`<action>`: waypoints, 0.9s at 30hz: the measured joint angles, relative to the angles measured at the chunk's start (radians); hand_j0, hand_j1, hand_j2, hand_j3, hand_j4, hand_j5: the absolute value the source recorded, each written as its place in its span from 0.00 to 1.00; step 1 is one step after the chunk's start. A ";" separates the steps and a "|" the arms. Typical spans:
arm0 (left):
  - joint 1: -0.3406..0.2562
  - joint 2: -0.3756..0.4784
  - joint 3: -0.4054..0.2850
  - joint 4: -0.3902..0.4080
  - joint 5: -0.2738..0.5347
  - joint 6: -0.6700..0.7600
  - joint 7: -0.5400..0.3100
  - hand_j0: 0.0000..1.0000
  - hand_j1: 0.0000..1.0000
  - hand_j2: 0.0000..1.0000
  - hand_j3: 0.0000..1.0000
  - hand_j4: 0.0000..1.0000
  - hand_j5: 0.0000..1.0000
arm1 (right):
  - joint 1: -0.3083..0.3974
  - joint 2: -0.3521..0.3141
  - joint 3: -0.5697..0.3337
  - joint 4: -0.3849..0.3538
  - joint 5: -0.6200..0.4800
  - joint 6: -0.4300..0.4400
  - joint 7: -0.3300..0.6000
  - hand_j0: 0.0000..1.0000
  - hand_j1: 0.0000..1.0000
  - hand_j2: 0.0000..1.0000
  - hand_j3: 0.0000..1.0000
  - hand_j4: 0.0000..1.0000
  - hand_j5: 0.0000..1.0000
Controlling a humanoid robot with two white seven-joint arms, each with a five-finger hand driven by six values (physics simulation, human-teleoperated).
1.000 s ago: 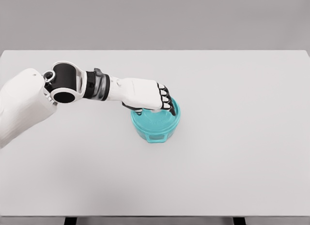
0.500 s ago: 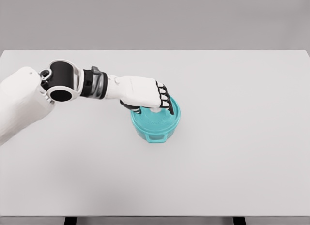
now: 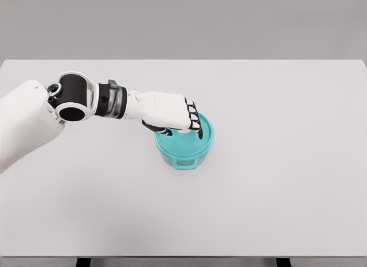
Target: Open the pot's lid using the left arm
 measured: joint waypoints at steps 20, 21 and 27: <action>0.003 -0.006 -0.002 0.004 -0.004 0.000 -0.002 0.66 0.66 0.66 0.66 0.66 0.66 | 0.000 0.000 0.000 -0.001 0.000 0.000 0.000 1.00 1.00 1.00 1.00 1.00 1.00; 0.003 -0.005 -0.002 0.004 -0.005 0.000 -0.002 0.66 0.66 0.66 0.66 0.66 0.66 | 0.000 0.000 0.000 -0.001 0.000 0.000 0.000 1.00 1.00 1.00 1.00 1.00 1.00; 0.005 -0.006 -0.002 0.004 -0.004 0.001 -0.002 0.66 0.66 0.66 0.66 0.66 0.66 | 0.002 0.000 0.000 -0.001 0.000 0.000 0.000 1.00 1.00 1.00 1.00 1.00 1.00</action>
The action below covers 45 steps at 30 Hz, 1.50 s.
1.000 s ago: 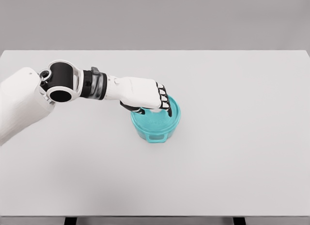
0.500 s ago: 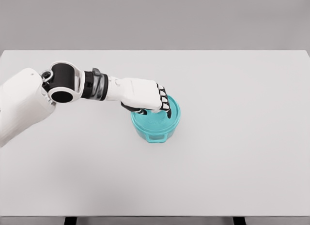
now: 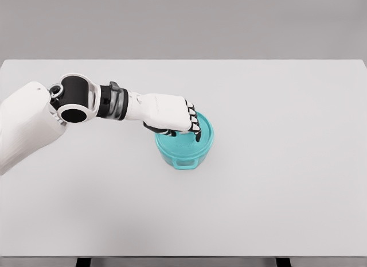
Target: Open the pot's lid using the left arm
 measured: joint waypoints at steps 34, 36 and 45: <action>0.017 0.046 0.017 -0.008 0.015 0.002 0.001 0.35 0.35 0.35 0.35 0.35 0.35 | -0.002 0.000 0.000 0.001 0.000 0.000 0.000 1.00 1.00 1.00 1.00 1.00 1.00; 0.015 0.066 0.026 -0.010 0.022 0.000 0.000 0.35 0.35 0.35 0.35 0.35 0.35 | 0.000 0.000 0.000 0.001 0.000 0.000 0.000 1.00 1.00 1.00 1.00 1.00 1.00; 0.020 0.165 0.073 -0.012 0.062 -0.001 -0.001 0.35 0.35 0.35 0.35 0.35 0.35 | -0.002 0.000 0.000 0.000 0.000 0.000 0.000 1.00 1.00 1.00 1.00 1.00 1.00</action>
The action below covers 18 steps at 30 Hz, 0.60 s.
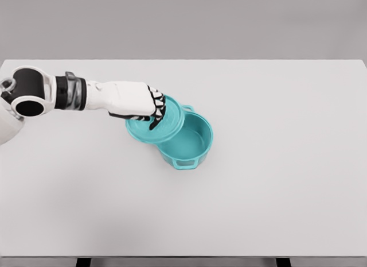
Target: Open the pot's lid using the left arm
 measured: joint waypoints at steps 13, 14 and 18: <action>0.032 0.105 0.031 0.012 0.005 0.000 0.000 0.35 0.35 0.35 0.35 0.35 0.35 | 0.000 0.000 0.000 0.000 0.000 0.000 0.000 1.00 1.00 1.00 1.00 1.00 1.00; 0.038 0.113 0.035 0.014 0.004 0.000 0.000 0.35 0.35 0.35 0.35 0.35 0.35 | 0.002 0.000 0.000 0.000 0.000 0.000 0.000 1.00 1.00 1.00 1.00 1.00 1.00; 0.046 0.126 0.043 0.042 -0.002 0.000 -0.004 0.35 0.35 0.35 0.35 0.35 0.35 | 0.002 0.000 0.000 0.000 0.000 0.000 0.000 1.00 1.00 1.00 1.00 1.00 1.00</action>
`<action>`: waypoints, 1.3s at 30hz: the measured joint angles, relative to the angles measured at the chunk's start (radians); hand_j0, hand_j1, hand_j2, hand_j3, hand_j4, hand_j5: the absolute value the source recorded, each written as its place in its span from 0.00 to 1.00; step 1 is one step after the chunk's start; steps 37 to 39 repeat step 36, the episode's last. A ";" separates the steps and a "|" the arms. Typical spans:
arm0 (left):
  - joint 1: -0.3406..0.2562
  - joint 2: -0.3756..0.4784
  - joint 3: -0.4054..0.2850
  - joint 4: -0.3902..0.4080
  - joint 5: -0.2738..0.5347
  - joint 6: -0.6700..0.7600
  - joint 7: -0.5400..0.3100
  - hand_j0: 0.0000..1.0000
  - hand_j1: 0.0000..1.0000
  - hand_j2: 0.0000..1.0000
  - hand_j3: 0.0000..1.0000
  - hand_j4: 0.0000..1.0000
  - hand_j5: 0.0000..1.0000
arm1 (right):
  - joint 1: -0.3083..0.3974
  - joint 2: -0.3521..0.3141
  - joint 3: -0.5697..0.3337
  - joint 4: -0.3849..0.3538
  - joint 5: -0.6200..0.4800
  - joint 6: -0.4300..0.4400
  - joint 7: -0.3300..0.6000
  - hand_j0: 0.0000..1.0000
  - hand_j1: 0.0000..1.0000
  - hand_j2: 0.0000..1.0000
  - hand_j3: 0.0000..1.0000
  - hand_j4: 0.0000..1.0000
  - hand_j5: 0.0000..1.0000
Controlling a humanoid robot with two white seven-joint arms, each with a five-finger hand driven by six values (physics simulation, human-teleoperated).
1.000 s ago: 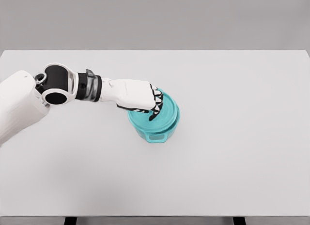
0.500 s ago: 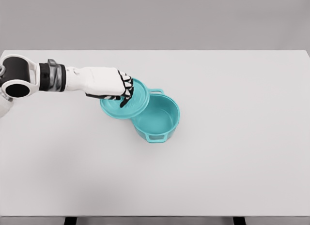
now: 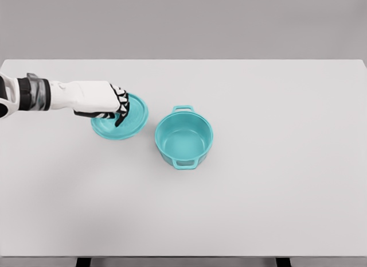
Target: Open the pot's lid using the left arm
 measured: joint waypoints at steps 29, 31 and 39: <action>0.014 0.003 0.002 0.238 0.101 0.001 0.004 1.00 1.00 1.00 1.00 1.00 1.00 | 0.000 0.000 0.000 0.000 0.000 0.000 0.000 1.00 1.00 1.00 1.00 1.00 1.00; 0.014 0.000 0.005 0.305 0.132 0.001 0.004 1.00 1.00 1.00 1.00 1.00 1.00 | -0.002 0.000 0.000 0.000 0.000 0.000 0.000 1.00 1.00 1.00 1.00 1.00 1.00; 0.014 -0.001 0.009 0.362 0.160 0.000 0.000 1.00 1.00 1.00 1.00 1.00 1.00 | -0.002 0.000 0.000 -0.001 0.000 0.000 0.000 1.00 1.00 1.00 1.00 1.00 1.00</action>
